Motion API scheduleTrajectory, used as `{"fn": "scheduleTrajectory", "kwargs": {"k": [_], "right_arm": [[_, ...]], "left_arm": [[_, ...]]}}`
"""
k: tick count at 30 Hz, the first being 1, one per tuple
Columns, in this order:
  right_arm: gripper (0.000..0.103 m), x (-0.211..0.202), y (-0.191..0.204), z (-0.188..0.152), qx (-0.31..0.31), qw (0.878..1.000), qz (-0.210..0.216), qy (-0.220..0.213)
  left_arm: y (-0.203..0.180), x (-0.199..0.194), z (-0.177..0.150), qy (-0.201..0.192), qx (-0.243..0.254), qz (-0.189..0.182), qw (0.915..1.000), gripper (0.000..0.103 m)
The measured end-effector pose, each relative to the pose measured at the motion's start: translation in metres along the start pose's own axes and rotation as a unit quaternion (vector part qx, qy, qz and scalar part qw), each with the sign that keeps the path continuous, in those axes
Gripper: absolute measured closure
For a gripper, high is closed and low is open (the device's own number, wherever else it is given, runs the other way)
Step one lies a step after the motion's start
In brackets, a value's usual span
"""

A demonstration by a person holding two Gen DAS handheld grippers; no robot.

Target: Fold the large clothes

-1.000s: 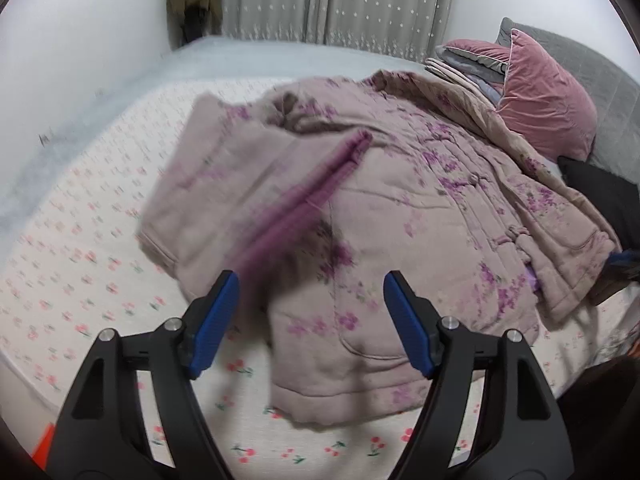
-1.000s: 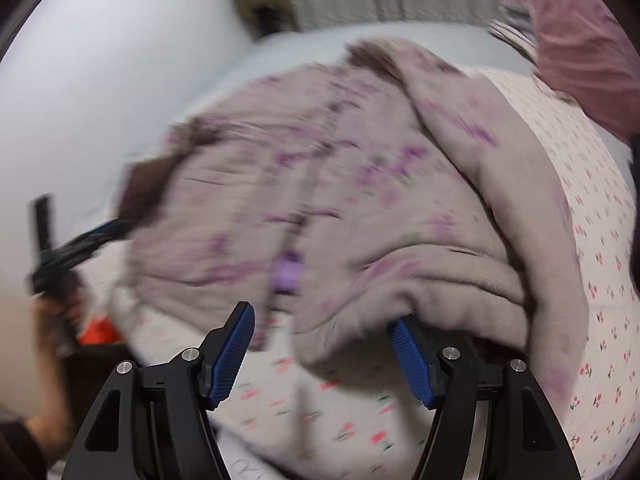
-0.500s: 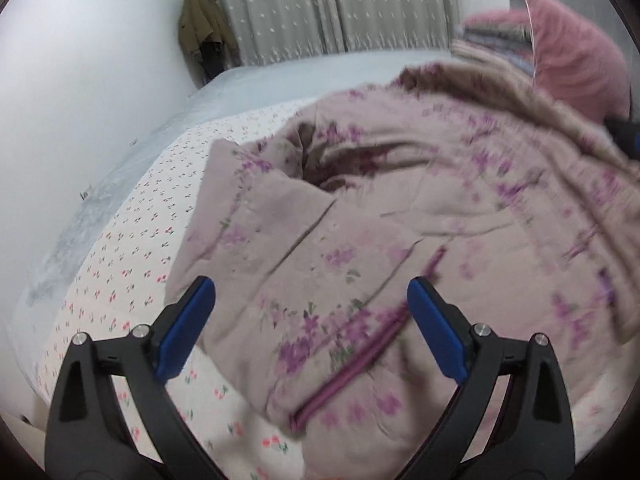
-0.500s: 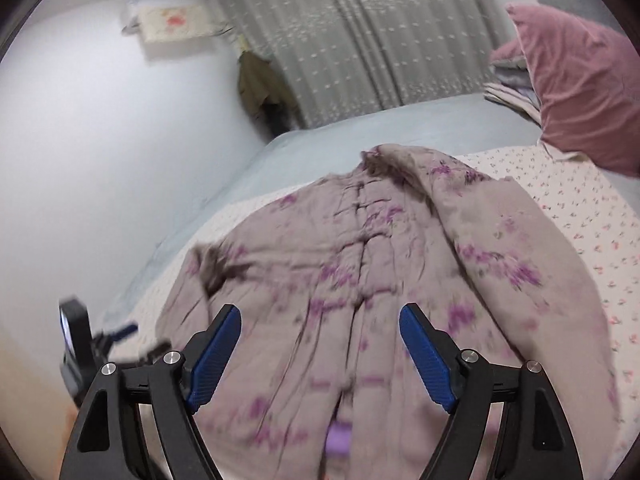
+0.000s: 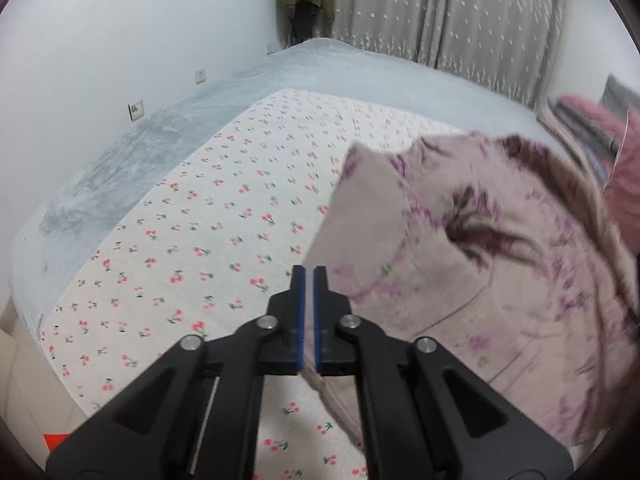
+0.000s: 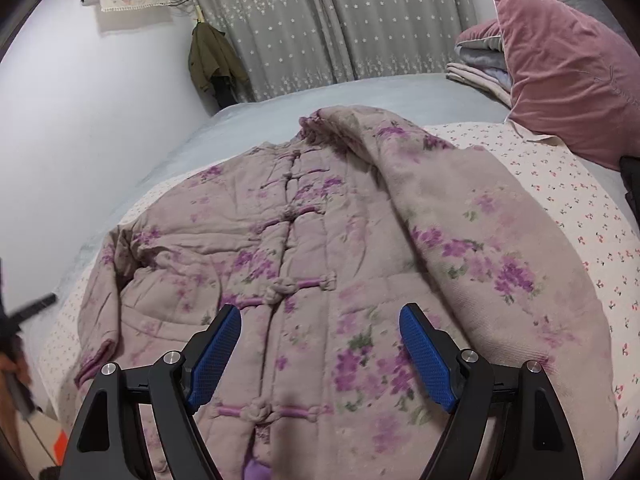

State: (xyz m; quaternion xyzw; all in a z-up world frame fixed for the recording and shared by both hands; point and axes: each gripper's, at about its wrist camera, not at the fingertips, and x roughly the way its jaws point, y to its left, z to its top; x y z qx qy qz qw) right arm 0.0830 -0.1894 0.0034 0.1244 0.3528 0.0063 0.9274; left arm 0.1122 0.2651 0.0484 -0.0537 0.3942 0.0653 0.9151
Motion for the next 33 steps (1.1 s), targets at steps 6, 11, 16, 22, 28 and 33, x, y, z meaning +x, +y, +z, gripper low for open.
{"fn": "scheduleTrajectory", "kwargs": {"k": [6, 11, 16, 22, 28, 33], "right_arm": [[0.02, 0.008, 0.004, 0.001, -0.012, 1.0, -0.008, 0.004], [0.02, 0.013, 0.011, -0.002, -0.028, 1.0, -0.012, 0.01], [0.02, 0.017, 0.013, -0.006, -0.022, 1.0, -0.005, 0.017], [0.02, 0.02, 0.018, -0.012, -0.045, 0.998, -0.032, 0.02], [0.02, 0.01, 0.015, -0.009, -0.039, 0.997, -0.07, -0.009], [0.02, 0.005, 0.017, -0.008, -0.058, 0.994, -0.093, -0.028]], "left_arm": [[-0.035, -0.008, -0.02, 0.0, 0.074, -0.049, 0.9961, 0.021], [-0.092, 0.014, -0.056, 0.04, 0.157, -0.123, 0.9791, 0.019], [-0.139, 0.051, -0.088, 0.074, 0.247, -0.1, 0.961, 0.019], [-0.113, 0.025, -0.036, 0.044, 0.197, -0.06, 0.9777, 0.08], [-0.046, -0.035, 0.08, -0.09, 0.143, 0.062, 0.9836, 0.082], [0.019, -0.03, 0.162, -0.135, 0.09, 0.189, 0.9686, 0.084]]}}
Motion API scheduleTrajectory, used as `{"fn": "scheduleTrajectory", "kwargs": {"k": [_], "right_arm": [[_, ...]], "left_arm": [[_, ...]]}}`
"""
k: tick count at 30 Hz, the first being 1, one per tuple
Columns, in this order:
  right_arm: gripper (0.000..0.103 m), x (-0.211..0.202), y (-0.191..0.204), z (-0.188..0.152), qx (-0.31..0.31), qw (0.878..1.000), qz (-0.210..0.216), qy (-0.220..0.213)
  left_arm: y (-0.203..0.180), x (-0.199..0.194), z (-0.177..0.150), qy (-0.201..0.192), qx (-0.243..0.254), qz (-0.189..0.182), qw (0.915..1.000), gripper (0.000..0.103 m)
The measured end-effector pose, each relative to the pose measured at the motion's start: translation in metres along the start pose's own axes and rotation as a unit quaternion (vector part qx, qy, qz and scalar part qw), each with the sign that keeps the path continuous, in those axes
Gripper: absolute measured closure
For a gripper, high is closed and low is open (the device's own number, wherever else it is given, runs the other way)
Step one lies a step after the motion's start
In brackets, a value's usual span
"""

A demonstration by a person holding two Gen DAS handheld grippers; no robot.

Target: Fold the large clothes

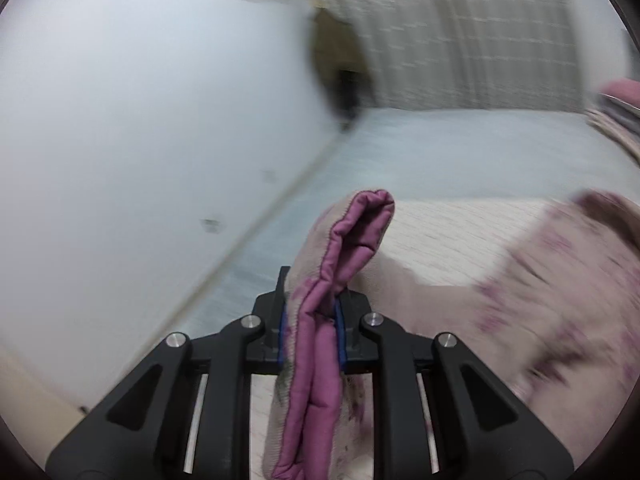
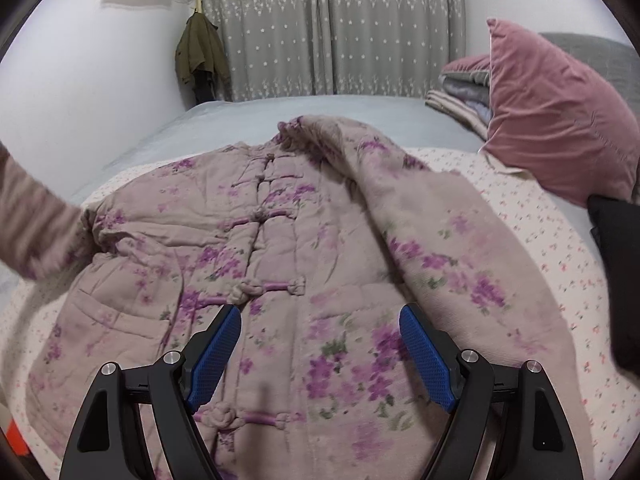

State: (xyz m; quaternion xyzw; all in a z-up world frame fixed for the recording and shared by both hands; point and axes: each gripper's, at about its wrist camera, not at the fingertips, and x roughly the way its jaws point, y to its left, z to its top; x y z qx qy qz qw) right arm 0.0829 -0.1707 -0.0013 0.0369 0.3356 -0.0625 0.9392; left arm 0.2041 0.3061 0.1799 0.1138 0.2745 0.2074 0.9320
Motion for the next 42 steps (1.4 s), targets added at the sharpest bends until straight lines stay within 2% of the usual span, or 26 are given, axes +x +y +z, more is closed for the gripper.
{"fn": "scheduleTrajectory", "kwargs": {"k": [3, 7, 9, 11, 14, 16, 18, 20, 22, 25, 26, 27, 29, 32, 34, 36, 38, 39, 40, 41, 42], "right_arm": [[0.02, 0.0, -0.001, 0.0, 0.001, 1.0, -0.005, -0.004], [0.02, 0.004, -0.003, 0.0, -0.001, 1.0, -0.015, -0.003], [0.02, 0.007, -0.002, -0.001, -0.005, 1.0, -0.022, -0.002], [0.02, 0.012, 0.0, -0.002, -0.012, 1.0, -0.029, 0.002], [0.02, 0.016, 0.001, -0.002, -0.016, 0.999, -0.035, 0.009], [0.02, 0.014, 0.001, -0.002, -0.016, 0.999, -0.034, 0.007], [0.02, 0.011, 0.001, 0.0, -0.015, 0.999, -0.035, 0.006], [0.02, 0.004, 0.001, 0.003, -0.015, 0.999, -0.038, 0.005], [0.02, -0.006, 0.002, 0.006, -0.02, 0.999, -0.045, 0.0], [0.02, -0.019, 0.0, 0.017, -0.028, 0.997, -0.072, -0.011], [0.02, -0.02, -0.002, 0.02, -0.027, 0.996, -0.084, -0.013], [0.02, -0.02, -0.005, 0.025, -0.026, 0.995, -0.099, -0.012], [0.02, -0.012, -0.012, 0.035, -0.033, 0.991, -0.129, 0.012], [0.02, 0.009, -0.023, 0.042, -0.059, 0.983, -0.163, 0.063], [0.021, 0.02, -0.031, 0.042, -0.07, 0.979, -0.166, 0.095], [0.03, 0.031, -0.041, 0.04, -0.065, 0.981, -0.136, 0.125], [0.065, 0.04, -0.051, 0.038, -0.072, 0.979, -0.122, 0.146], [0.071, 0.042, -0.055, 0.038, -0.074, 0.979, -0.116, 0.148], [0.085, 0.042, -0.059, 0.038, -0.074, 0.98, -0.11, 0.149], [0.092, 0.041, -0.068, 0.042, -0.069, 0.98, -0.113, 0.148], [0.092, 0.039, -0.073, 0.046, -0.067, 0.98, -0.12, 0.145]], "left_arm": [[0.031, 0.038, 0.011, -0.013, -0.016, 0.07, 0.9973, 0.084], [0.054, 0.091, 0.009, 0.011, -0.042, 0.128, 0.9908, 0.085], [0.054, 0.119, 0.0, 0.017, -0.05, 0.165, 0.9848, 0.086], [0.048, 0.145, -0.014, 0.04, -0.075, 0.17, 0.9817, 0.085], [0.036, 0.162, -0.033, 0.06, -0.089, 0.173, 0.9791, 0.069], [0.033, 0.167, -0.04, 0.061, -0.082, 0.164, 0.9812, 0.063], [0.026, 0.163, -0.047, 0.062, -0.067, 0.147, 0.985, 0.037], [0.019, 0.154, -0.05, 0.064, -0.055, 0.123, 0.9888, 0.035], [0.011, 0.135, -0.061, 0.075, -0.049, 0.078, 0.9929, 0.032], [-0.009, 0.108, -0.076, 0.099, -0.061, 0.008, 0.9931, 0.027], [-0.021, 0.095, -0.084, 0.119, -0.072, -0.034, 0.9898, 0.024], [-0.027, 0.087, -0.089, 0.127, -0.079, -0.053, 0.9872, 0.023], [-0.054, 0.06, -0.104, 0.149, -0.087, -0.12, 0.9777, 0.022], [-0.09, 0.032, -0.121, 0.157, -0.089, -0.168, 0.9691, 0.017], [-0.113, 0.017, -0.13, 0.164, -0.093, -0.188, 0.964, 0.017], [-0.137, 0.002, -0.135, 0.172, -0.097, -0.205, 0.9586, 0.017], [-0.158, -0.007, -0.139, 0.177, -0.093, -0.214, 0.9563, 0.017], [-0.167, -0.009, -0.139, 0.176, -0.09, -0.217, 0.9559, 0.017], [-0.18, -0.015, -0.138, 0.175, -0.082, -0.226, 0.9549, 0.017], [-0.187, -0.019, -0.138, 0.173, -0.078, -0.23, 0.9544, 0.017], [-0.197, -0.023, -0.136, 0.17, -0.07, -0.237, 0.9539, 0.017]]}}
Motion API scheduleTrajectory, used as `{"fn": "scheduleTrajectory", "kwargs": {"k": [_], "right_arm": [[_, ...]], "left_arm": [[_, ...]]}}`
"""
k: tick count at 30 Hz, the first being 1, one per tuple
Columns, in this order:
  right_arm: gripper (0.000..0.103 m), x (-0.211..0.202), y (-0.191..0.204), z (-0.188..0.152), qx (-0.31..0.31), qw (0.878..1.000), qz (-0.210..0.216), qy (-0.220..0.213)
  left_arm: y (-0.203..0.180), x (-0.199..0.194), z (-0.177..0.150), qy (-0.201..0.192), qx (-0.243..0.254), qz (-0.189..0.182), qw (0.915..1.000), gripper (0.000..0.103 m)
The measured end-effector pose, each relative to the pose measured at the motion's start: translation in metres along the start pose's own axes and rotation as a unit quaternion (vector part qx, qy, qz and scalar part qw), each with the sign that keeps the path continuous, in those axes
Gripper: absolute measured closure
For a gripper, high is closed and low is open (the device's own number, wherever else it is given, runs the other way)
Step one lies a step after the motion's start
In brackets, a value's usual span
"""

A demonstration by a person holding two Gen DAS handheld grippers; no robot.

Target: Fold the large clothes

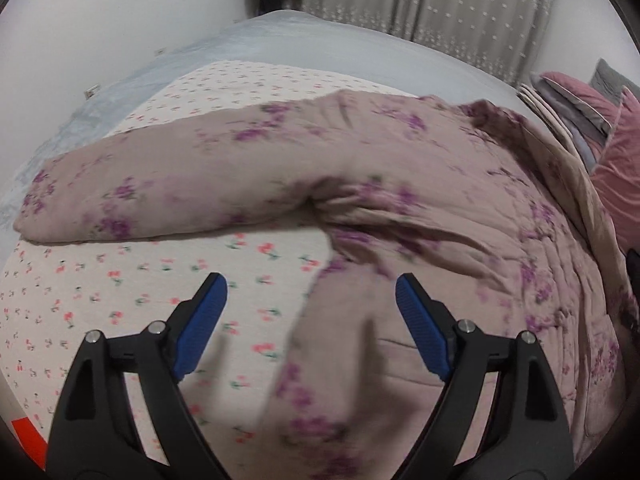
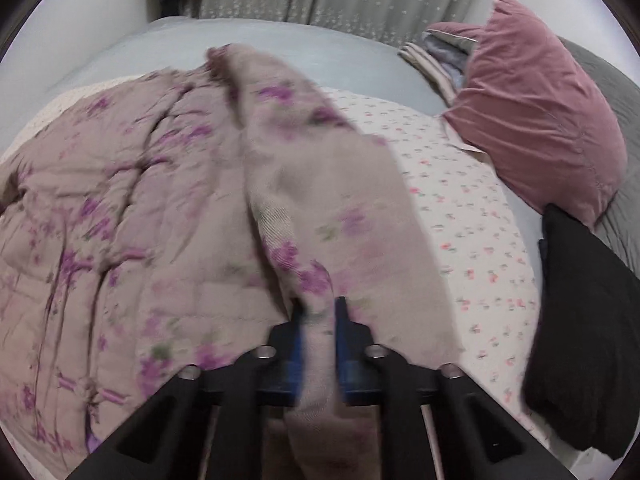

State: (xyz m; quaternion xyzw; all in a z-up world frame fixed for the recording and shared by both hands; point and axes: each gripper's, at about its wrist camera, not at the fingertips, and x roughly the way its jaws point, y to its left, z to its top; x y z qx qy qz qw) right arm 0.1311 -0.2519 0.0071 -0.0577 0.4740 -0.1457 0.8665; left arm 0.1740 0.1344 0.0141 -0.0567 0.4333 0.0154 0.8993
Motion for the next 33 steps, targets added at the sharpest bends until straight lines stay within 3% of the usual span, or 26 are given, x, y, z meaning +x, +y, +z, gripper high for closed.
{"fn": "scheduleTrajectory", "kwargs": {"k": [4, 7, 9, 11, 13, 14, 16, 18, 20, 24, 26, 28, 33], "right_arm": [[0.094, -0.008, -0.048, 0.027, -0.001, 0.998, -0.068, -0.013], [0.094, -0.002, -0.105, 0.055, 0.017, 0.991, -0.133, -0.007], [0.092, 0.011, -0.15, 0.074, 0.05, 0.987, -0.15, 0.011], [0.09, 0.026, -0.198, 0.089, 0.102, 0.975, -0.192, 0.035], [0.085, 0.03, -0.235, 0.097, 0.151, 0.954, -0.256, 0.047], [0.084, 0.029, -0.252, 0.098, 0.184, 0.95, -0.249, 0.042], [0.079, 0.028, -0.272, 0.1, 0.235, 0.956, -0.174, 0.024], [0.052, 0.032, -0.276, 0.102, 0.25, 0.961, -0.119, 0.013], [0.035, 0.037, -0.266, 0.109, 0.234, 0.967, -0.099, -0.004], [0.032, 0.06, -0.225, 0.138, 0.18, 0.983, -0.033, -0.025], [0.031, 0.071, -0.192, 0.158, 0.15, 0.988, 0.022, -0.031], [0.031, 0.081, -0.163, 0.177, 0.122, 0.99, 0.067, -0.038], [0.03, 0.117, -0.099, 0.218, 0.055, 0.99, 0.121, -0.037]], "left_arm": [[-0.025, 0.007, -0.002, 0.006, 0.04, 0.001, 0.9992, 0.017], [-0.028, 0.01, 0.001, 0.005, 0.051, 0.009, 0.9987, 0.017], [-0.025, 0.013, 0.01, 0.004, 0.054, 0.012, 0.9985, 0.017], [-0.023, 0.015, 0.019, 0.002, 0.058, 0.019, 0.9981, 0.017], [-0.019, 0.018, 0.028, 0.0, 0.065, 0.028, 0.9975, 0.017], [-0.015, 0.021, 0.037, -0.002, 0.07, 0.033, 0.997, 0.017], [-0.011, 0.026, 0.048, -0.006, 0.073, 0.041, 0.9965, 0.017], [-0.007, 0.035, 0.068, -0.008, 0.081, 0.053, 0.9952, 0.017], [-0.005, 0.045, 0.086, -0.015, 0.095, 0.056, 0.9938, 0.017], [0.001, 0.069, 0.121, -0.006, 0.096, 0.047, 0.9943, 0.017], [0.004, 0.088, 0.141, 0.002, 0.095, 0.041, 0.9946, 0.017], [0.008, 0.108, 0.161, 0.004, 0.091, 0.039, 0.9951, 0.017], [0.005, 0.16, 0.189, 0.027, 0.102, 0.041, 0.9935, 0.017]]}}
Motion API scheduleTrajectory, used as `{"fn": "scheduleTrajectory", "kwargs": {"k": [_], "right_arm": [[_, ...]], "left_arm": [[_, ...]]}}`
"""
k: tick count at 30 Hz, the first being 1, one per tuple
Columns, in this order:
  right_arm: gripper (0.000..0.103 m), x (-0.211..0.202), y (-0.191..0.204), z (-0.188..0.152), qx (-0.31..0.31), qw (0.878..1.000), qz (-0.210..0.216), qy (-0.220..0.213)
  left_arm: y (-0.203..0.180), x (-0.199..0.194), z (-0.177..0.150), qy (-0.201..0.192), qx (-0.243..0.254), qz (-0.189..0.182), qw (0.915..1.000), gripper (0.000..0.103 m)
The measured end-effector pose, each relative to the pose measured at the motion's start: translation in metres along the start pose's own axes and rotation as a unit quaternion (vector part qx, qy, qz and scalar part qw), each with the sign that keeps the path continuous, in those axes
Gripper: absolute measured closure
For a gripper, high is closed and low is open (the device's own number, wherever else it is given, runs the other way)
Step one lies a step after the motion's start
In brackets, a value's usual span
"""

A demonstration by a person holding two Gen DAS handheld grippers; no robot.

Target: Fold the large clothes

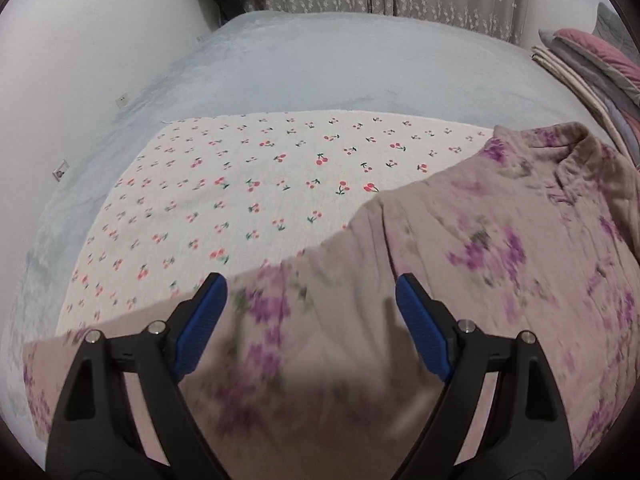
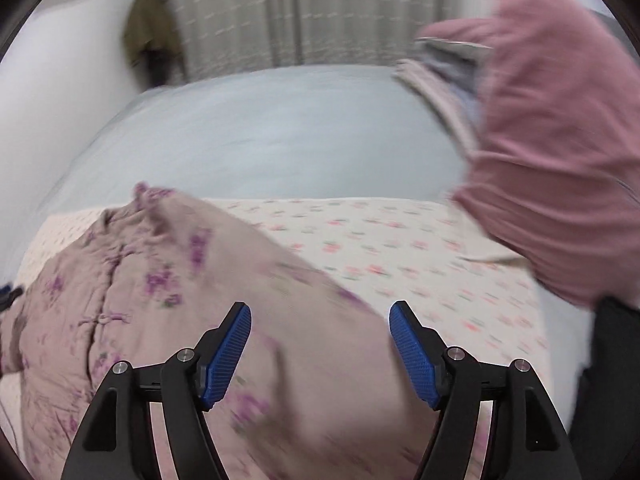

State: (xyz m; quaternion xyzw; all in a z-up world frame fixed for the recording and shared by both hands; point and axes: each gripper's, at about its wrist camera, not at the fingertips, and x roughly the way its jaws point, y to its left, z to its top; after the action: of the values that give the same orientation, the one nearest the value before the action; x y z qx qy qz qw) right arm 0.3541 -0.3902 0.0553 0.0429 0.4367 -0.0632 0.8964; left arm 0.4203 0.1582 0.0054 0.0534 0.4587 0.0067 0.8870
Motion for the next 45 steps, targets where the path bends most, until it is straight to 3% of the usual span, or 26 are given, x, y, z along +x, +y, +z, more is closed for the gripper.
{"fn": "scheduleTrajectory", "kwargs": {"k": [6, 8, 10, 11, 12, 13, 15, 18, 21, 24, 25, 28, 29, 30, 31, 32, 33, 39, 45], "right_arm": [[0.03, 0.065, 0.012, 0.004, -0.028, 0.998, 0.005, 0.052], [0.031, 0.077, 0.013, -0.003, -0.024, 0.998, 0.006, 0.053], [0.052, 0.084, 0.015, -0.013, -0.033, 0.998, 0.003, 0.053], [0.079, 0.086, 0.016, -0.017, -0.041, 0.998, -0.006, 0.049], [0.086, 0.086, 0.015, -0.019, -0.039, 0.998, -0.01, 0.048], [0.088, 0.084, 0.012, -0.02, -0.029, 0.999, -0.005, 0.041], [0.092, 0.075, 0.008, -0.02, -0.014, 1.0, -0.014, 0.018], [0.095, 0.056, 0.002, -0.011, -0.007, 0.997, -0.071, -0.027], [0.096, 0.04, -0.006, 0.004, 0.009, 0.989, -0.13, -0.071], [0.095, 0.046, -0.021, 0.018, 0.04, 0.98, -0.174, -0.083], [0.095, 0.057, -0.028, 0.023, 0.048, 0.978, -0.188, -0.07], [0.082, 0.108, -0.039, 0.022, 0.049, 0.978, -0.202, 0.013], [0.076, 0.116, -0.041, 0.017, 0.055, 0.978, -0.197, 0.031], [0.067, 0.115, -0.042, 0.012, 0.059, 0.98, -0.186, 0.032], [0.063, 0.107, -0.039, 0.007, 0.059, 0.984, -0.167, 0.02], [0.054, 0.094, -0.033, 0.002, 0.049, 0.986, -0.157, 0.006], [0.046, 0.081, -0.029, -0.001, 0.036, 0.988, -0.153, -0.006], [0.033, -0.022, -0.013, -0.043, 0.015, 0.997, -0.058, -0.041], [0.027, -0.11, -0.009, -0.105, 0.023, 0.999, 0.023, -0.023]], "left_arm": [[-0.006, 0.066, 0.002, 0.068, -0.007, -0.034, 0.9971, 0.017], [-0.01, 0.067, -0.001, 0.048, -0.007, -0.041, 0.998, 0.019], [-0.01, 0.064, -0.002, 0.042, -0.011, -0.056, 0.9975, 0.029], [-0.01, 0.062, -0.002, 0.039, -0.011, -0.064, 0.9971, 0.037], [-0.011, 0.061, -0.002, 0.039, -0.01, -0.068, 0.9969, 0.046], [-0.013, 0.06, 0.0, 0.042, -0.009, -0.071, 0.9965, 0.052], [-0.017, 0.056, 0.002, 0.051, -0.015, -0.087, 0.9948, 0.089], [-0.02, 0.042, 0.014, 0.032, -0.02, -0.057, 0.9976, 0.094], [-0.028, 0.017, 0.029, -0.034, -0.03, -0.04, 0.9982, 0.094], [-0.031, 0.004, 0.051, -0.089, -0.076, -0.053, 0.9917, 0.094], [-0.04, 0.008, 0.057, -0.103, -0.067, -0.036, 0.9918, 0.093], [-0.076, 0.034, 0.064, -0.08, -0.022, 0.037, 0.9958, 0.087], [-0.089, 0.037, 0.062, -0.065, -0.019, 0.04, 0.9969, 0.087], [-0.089, 0.035, 0.061, -0.063, -0.022, 0.029, 0.9974, 0.08], [-0.094, 0.026, 0.056, -0.058, -0.028, -0.003, 0.9979, 0.071], [-0.095, 0.015, 0.05, -0.056, -0.028, -0.025, 0.9978, 0.048], [-0.096, 0.006, 0.044, -0.058, -0.025, -0.033, 0.9974, 0.034], [-0.086, -0.083, -0.004, -0.053, -0.012, -0.073, 0.9958, 0.022], [-0.057, -0.169, -0.074, -0.039, -0.006, -0.099, 0.9943, 0.019]]}}
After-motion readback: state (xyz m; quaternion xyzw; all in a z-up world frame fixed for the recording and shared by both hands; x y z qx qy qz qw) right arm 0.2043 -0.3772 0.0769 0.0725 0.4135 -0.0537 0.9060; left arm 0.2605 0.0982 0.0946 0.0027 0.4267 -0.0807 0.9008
